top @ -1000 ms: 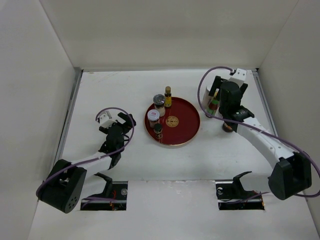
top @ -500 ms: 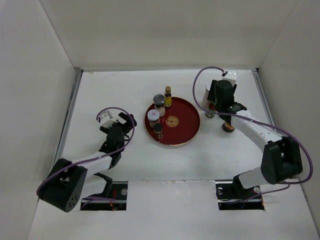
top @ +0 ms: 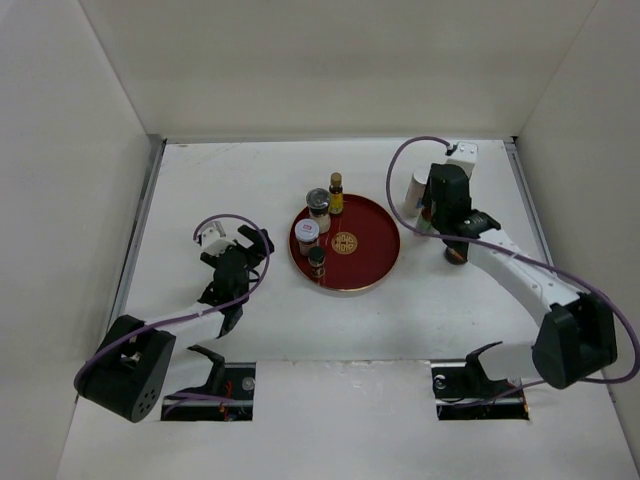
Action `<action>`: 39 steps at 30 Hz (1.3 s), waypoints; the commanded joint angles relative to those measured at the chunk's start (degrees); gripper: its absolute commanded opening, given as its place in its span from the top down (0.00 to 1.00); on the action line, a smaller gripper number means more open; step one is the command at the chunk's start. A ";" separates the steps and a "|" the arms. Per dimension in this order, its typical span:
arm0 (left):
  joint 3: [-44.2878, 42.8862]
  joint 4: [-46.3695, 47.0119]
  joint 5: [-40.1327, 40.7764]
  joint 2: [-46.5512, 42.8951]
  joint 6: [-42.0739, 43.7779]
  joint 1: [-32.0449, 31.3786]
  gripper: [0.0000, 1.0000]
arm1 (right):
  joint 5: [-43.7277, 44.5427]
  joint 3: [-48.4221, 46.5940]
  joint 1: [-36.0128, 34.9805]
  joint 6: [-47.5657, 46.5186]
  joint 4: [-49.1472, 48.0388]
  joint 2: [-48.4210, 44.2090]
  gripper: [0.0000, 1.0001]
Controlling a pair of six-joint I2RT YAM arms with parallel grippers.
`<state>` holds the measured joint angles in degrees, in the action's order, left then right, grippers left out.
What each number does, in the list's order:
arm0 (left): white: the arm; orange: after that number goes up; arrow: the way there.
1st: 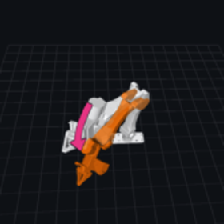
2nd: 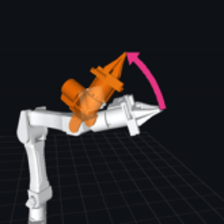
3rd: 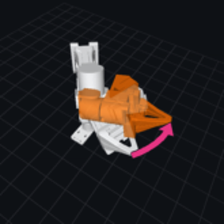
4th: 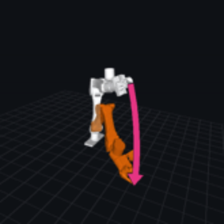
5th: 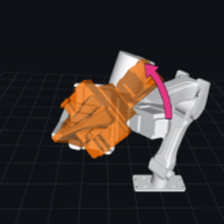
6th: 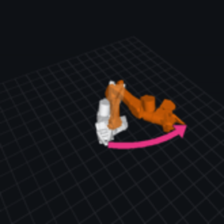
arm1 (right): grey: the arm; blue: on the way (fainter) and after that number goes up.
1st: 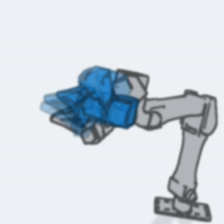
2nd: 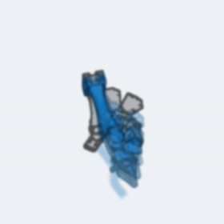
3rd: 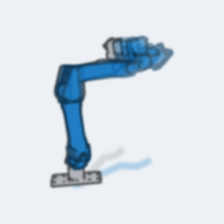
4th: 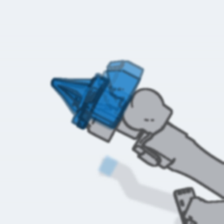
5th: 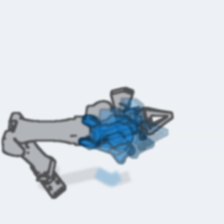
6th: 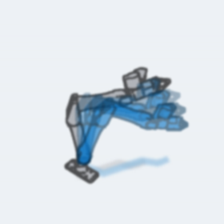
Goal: Organize the condiment bottles
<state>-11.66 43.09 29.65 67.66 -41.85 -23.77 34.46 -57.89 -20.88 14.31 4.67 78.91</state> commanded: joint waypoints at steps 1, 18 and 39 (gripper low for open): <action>-1.96 2.26 -0.12 -0.42 -0.61 -0.09 0.00 | 3.07 -2.58 -3.93 -0.51 -6.78 -8.07 0.75; -2.14 1.65 -0.56 0.02 -0.61 0.09 0.00 | -8.27 -19.35 -12.91 -0.68 -16.44 12.83 0.75; -2.40 1.56 -0.21 -0.07 -0.52 -0.62 0.00 | -8.62 -19.99 -13.44 -3.14 -15.57 15.85 0.32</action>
<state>-11.77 43.00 29.50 68.38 -42.02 -24.10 25.82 -76.77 -33.85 11.57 -5.67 100.86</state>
